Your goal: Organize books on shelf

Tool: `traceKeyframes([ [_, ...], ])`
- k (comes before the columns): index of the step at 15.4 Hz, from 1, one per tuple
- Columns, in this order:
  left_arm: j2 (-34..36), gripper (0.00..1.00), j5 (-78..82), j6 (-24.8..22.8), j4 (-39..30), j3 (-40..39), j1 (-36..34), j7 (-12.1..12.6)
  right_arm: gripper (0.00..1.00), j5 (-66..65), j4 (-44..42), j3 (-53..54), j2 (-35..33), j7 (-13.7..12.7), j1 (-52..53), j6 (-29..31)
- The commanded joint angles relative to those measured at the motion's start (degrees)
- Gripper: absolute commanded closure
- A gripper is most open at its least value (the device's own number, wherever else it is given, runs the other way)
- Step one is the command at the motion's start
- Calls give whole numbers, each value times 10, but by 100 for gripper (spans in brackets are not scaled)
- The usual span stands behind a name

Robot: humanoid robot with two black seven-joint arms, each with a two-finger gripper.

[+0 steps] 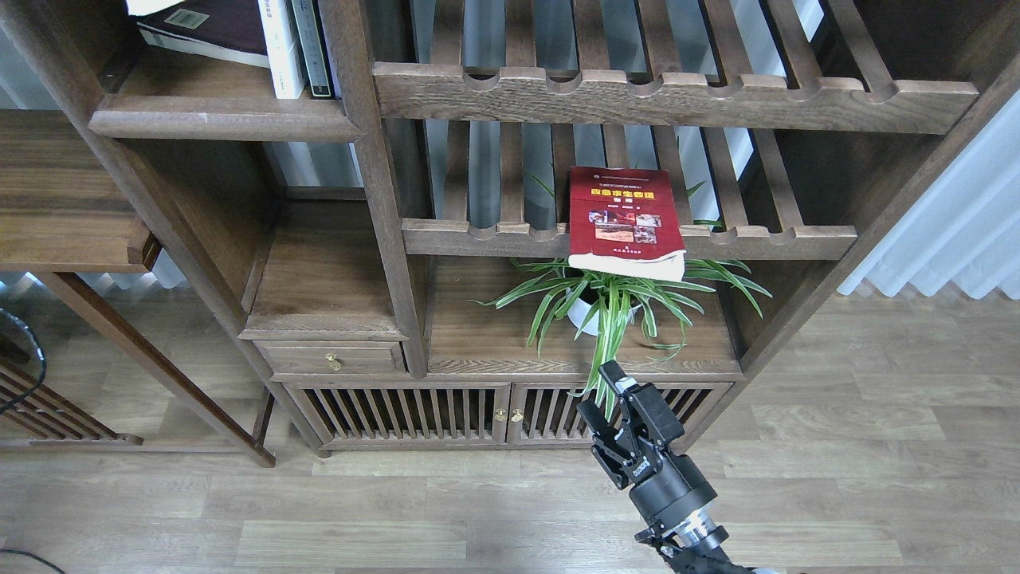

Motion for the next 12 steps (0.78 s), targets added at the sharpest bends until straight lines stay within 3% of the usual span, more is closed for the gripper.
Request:
traceKeyframes([
  [1,-31,93,4,0,30,4,-3,-15,2,0,0,-1,0,0,0,0],
  [6,-82,93,19,0,106,7,-33,-36,2,2,0,-2,0,0,0,0],
  [12,-105,91,23,0,142,10,-45,-54,2,5,0,-2,0,1,1,0],
])
